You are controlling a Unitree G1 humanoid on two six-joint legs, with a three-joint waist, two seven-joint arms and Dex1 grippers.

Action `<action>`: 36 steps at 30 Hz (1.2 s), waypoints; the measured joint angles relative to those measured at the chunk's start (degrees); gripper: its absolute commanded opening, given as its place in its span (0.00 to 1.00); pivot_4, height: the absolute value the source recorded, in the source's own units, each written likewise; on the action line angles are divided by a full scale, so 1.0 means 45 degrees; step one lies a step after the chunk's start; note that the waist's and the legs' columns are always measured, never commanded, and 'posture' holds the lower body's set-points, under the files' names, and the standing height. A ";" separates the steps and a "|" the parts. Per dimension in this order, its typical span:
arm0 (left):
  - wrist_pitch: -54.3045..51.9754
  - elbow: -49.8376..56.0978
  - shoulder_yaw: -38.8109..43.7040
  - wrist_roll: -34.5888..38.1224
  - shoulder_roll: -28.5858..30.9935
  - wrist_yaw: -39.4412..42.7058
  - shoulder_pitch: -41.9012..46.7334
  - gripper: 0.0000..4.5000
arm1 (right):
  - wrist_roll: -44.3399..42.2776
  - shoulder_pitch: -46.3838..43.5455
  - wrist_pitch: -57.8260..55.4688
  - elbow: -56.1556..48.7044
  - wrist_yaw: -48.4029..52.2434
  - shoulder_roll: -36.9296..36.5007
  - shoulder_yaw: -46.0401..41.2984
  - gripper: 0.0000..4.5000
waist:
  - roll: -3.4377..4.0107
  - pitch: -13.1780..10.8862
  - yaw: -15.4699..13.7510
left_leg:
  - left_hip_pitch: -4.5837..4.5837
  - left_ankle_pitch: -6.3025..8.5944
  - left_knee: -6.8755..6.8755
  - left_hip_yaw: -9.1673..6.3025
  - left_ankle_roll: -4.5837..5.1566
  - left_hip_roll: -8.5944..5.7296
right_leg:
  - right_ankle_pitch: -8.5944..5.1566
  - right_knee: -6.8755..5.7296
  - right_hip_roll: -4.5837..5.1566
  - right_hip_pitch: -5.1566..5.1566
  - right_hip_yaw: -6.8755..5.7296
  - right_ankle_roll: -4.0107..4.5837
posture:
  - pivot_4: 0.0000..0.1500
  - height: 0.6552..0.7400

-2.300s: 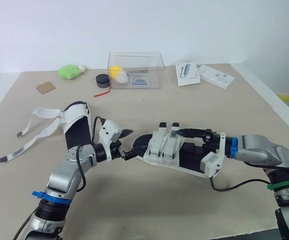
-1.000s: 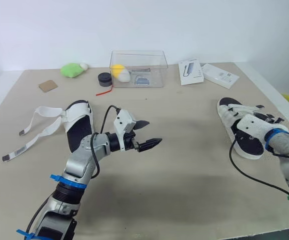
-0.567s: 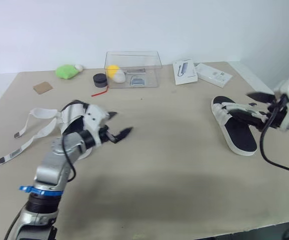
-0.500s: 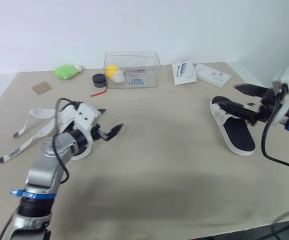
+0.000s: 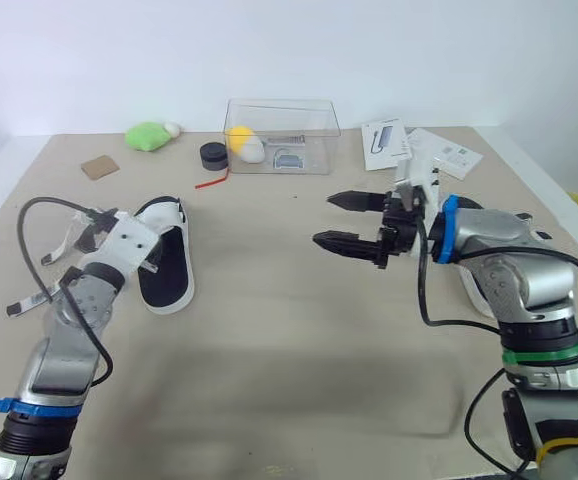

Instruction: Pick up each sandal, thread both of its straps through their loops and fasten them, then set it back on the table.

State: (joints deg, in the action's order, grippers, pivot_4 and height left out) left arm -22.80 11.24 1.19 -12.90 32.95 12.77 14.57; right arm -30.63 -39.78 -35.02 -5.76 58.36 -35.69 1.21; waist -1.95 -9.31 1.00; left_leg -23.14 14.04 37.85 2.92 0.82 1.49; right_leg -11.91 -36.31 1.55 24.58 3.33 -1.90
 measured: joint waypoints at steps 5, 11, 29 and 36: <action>0.0678 -0.1173 -0.0624 -0.0572 -0.0094 -0.0230 0.0584 1.00 | -0.0002 0.0107 0.0009 -0.0236 -0.0280 -0.0062 -0.0070 0.99 | -0.0003 0.0002 0.0034 | -0.0005 0.0000 0.0002 0.0001 0.0000 0.0008 | 0.0009 -0.0009 -0.0001 0.0016 -0.0003 0.0010 | 1.00 1.00; 0.1479 -0.2216 -0.0799 -0.0921 -0.0131 -0.0390 0.0943 0.80 | -0.0015 0.0273 -0.0032 -0.0468 -0.0523 -0.0224 -0.0282 1.00 | -0.0003 0.0002 0.0056 | -0.0017 0.0000 0.0007 0.0021 0.0000 0.0015 | 0.0019 -0.0040 -0.0002 0.0058 0.0001 0.0027 | 1.00 1.00; 0.7465 -0.3443 -0.0394 0.1422 0.0921 0.2393 0.0981 0.01 | -0.2703 0.0161 -0.2180 -0.0900 0.0461 -0.1278 -0.1661 1.00 | -0.0011 -0.0003 0.0035 | -0.0053 0.0000 0.0124 0.0037 0.0000 0.0023 | 0.0024 -0.0146 0.0014 0.0099 -0.0007 0.0040 | 1.00 1.00; 1.6486 -0.6093 -0.2220 0.5243 0.2518 0.9881 0.3035 0.01 | -0.3120 0.1121 -0.2373 -0.0940 0.1804 -0.2671 -0.1918 1.00 | -0.0025 -0.0016 0.0057 | -0.0064 0.0002 0.0129 0.0068 -0.0002 0.0020 | 0.0012 -0.0149 0.0033 0.0121 -0.0028 0.0058 | 1.00 1.00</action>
State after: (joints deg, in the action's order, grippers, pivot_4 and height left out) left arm 51.39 -16.18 -8.80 10.69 44.28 57.23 28.23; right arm -44.67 -34.74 -45.70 -9.99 66.48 -47.71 -7.42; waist -2.06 -9.38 1.26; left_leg -23.43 14.05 38.43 3.22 0.81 1.58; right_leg -11.86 -36.98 1.70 25.12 3.21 -1.63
